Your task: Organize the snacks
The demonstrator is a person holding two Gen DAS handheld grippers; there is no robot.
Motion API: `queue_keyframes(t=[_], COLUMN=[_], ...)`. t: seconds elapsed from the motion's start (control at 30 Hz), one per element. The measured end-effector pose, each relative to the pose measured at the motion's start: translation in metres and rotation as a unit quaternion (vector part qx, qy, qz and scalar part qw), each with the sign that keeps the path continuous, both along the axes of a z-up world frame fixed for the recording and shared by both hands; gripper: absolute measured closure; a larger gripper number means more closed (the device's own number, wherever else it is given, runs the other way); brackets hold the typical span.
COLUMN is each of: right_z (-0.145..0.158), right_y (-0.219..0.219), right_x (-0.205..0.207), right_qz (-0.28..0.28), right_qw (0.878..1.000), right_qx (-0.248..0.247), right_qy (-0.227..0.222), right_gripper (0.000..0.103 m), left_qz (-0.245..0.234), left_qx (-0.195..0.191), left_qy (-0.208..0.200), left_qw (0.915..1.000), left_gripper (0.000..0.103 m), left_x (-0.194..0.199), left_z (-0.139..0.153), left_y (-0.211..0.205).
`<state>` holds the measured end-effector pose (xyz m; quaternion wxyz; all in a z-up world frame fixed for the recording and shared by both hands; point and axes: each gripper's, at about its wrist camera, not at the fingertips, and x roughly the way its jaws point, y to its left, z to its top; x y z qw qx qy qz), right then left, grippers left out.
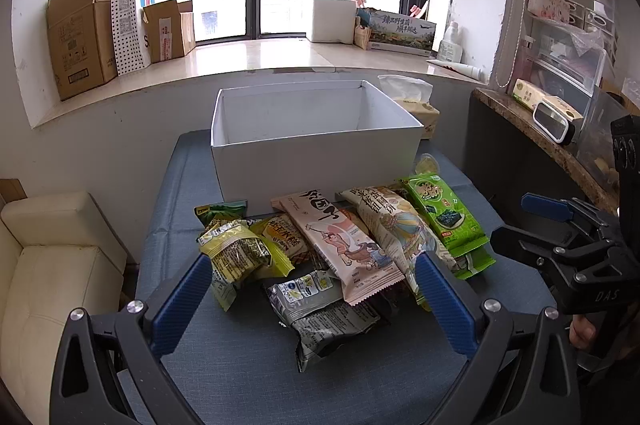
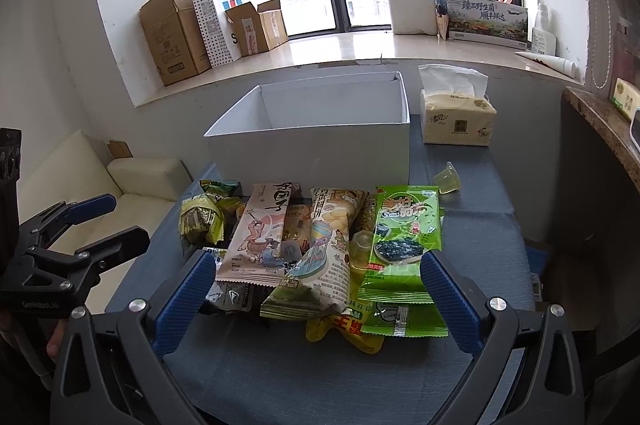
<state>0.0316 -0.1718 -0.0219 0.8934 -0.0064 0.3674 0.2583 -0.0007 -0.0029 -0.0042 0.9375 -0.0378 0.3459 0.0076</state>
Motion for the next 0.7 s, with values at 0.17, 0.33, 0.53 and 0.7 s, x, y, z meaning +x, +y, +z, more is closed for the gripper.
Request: queue_keyframes(t=[0.17,0.33,0.53,0.7], right_z=[-0.001,-0.005,-0.017,-0.036], right_y=[0.000,0.003,0.014,0.032], right_x=[0.000,0.004,0.022,0.058], right_qz=[0.001,0.003,0.010,0.025], right_qw=[1.000,1.000,0.999,0.997], right_qx=[0.000,0.000,-0.019,-0.025], right_qy=[0.003,0.010,0.028,0.062], right_gripper=[0.000,0.000,0.000,0.000], left_qz=[0.001,0.005,0.002,0.005], left_qx=[-0.001,-0.001,-0.012,-0.025], left_qy=[0.000,0.001,0.003,0.006], left_qw=[1.0000,1.0000,0.9999,0.9997], left_gripper=[0.000,0.000,0.000,0.000], left_x=[0.000,0.000,-0.002,-0.005], left_z=[0.000,-0.002,-0.005,-0.009], left_y=[0.001,0.003,0.009,0.016])
